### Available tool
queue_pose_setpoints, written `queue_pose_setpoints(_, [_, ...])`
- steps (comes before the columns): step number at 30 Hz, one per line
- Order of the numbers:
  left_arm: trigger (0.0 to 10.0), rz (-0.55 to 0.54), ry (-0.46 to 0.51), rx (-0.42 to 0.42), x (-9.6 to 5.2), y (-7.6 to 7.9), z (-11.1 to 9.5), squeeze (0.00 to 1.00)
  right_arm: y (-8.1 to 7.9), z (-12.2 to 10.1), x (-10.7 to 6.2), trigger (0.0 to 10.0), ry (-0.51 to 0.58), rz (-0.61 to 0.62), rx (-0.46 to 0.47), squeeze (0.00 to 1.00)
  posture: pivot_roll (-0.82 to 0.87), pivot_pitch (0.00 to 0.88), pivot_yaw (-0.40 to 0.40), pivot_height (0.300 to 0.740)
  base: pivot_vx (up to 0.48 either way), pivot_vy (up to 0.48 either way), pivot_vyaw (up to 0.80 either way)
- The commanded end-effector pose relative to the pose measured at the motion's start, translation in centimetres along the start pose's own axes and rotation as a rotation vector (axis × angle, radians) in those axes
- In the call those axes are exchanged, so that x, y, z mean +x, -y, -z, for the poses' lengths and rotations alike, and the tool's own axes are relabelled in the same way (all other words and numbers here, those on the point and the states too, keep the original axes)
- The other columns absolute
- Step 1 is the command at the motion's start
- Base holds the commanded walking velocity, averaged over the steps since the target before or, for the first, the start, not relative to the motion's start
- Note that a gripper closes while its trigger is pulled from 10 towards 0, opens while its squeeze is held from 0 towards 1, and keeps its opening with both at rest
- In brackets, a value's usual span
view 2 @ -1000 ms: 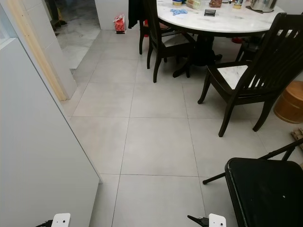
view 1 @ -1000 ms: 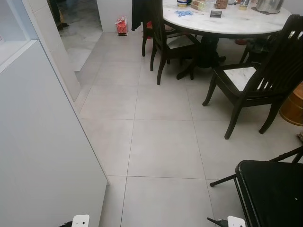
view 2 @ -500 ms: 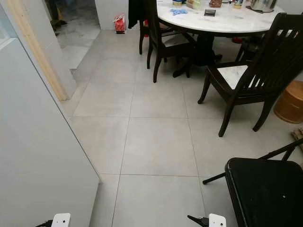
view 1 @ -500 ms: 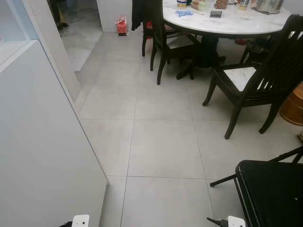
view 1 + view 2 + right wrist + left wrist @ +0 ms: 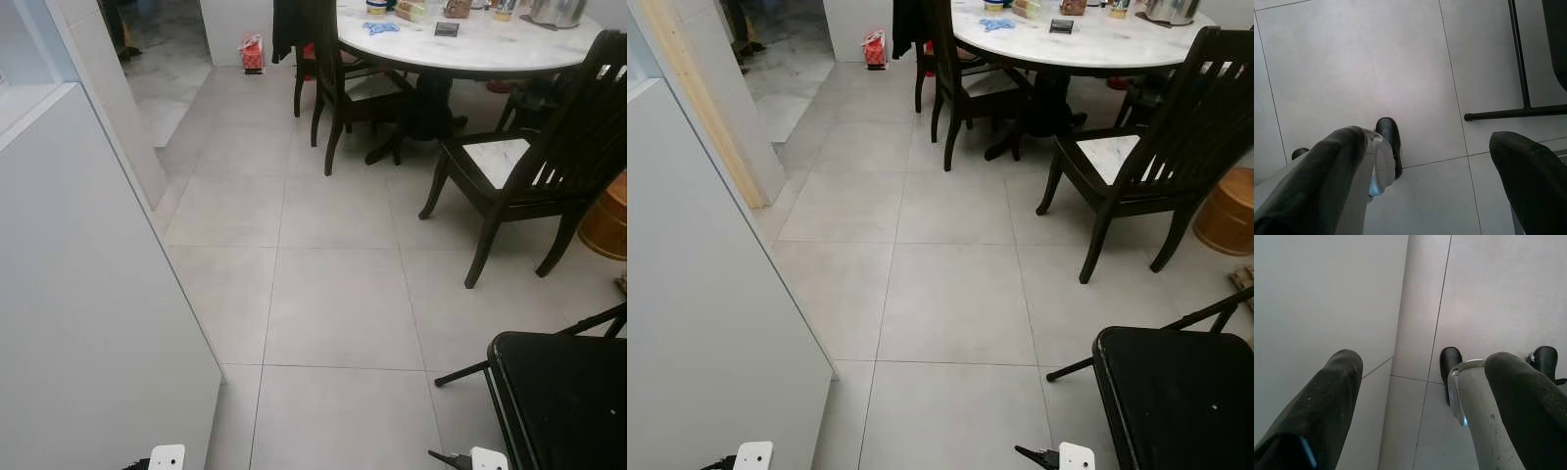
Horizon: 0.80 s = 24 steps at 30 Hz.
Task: Restocking fridge
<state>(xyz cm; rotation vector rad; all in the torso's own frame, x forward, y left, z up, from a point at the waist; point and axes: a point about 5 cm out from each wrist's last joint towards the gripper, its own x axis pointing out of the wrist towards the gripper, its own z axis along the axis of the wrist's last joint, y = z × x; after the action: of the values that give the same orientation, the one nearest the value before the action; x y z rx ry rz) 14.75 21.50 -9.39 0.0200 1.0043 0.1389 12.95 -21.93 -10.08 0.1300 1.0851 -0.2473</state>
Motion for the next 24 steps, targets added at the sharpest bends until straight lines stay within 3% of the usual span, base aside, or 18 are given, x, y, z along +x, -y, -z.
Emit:
queue_pose_setpoints(1, [10.0,-0.013,0.014,-0.031,1.01,0.13,-5.89,0.00,-4.87,-7.77,0.54,10.0,0.107,-0.171,0.007,0.00,0.08,0.000,-0.065,0.740,0.000,0.000,0.00])
queue_pose_setpoints(7, [10.0,-0.013,0.021,-0.024,1.00,0.12,-5.92,0.00,-4.86,-7.71,0.54,10.0,0.104,-0.172,0.002,0.00,0.08,0.000,-0.064,0.740,0.000,0.000,0.00])
queue_pose_setpoints(24, [10.0,-0.010,0.022,-0.030,1.00,0.13,-5.89,0.00,-4.88,-7.64,0.55,10.0,0.100,-0.173,0.006,0.00,0.08,0.000,-0.064,0.740,0.000,-0.314,0.00])
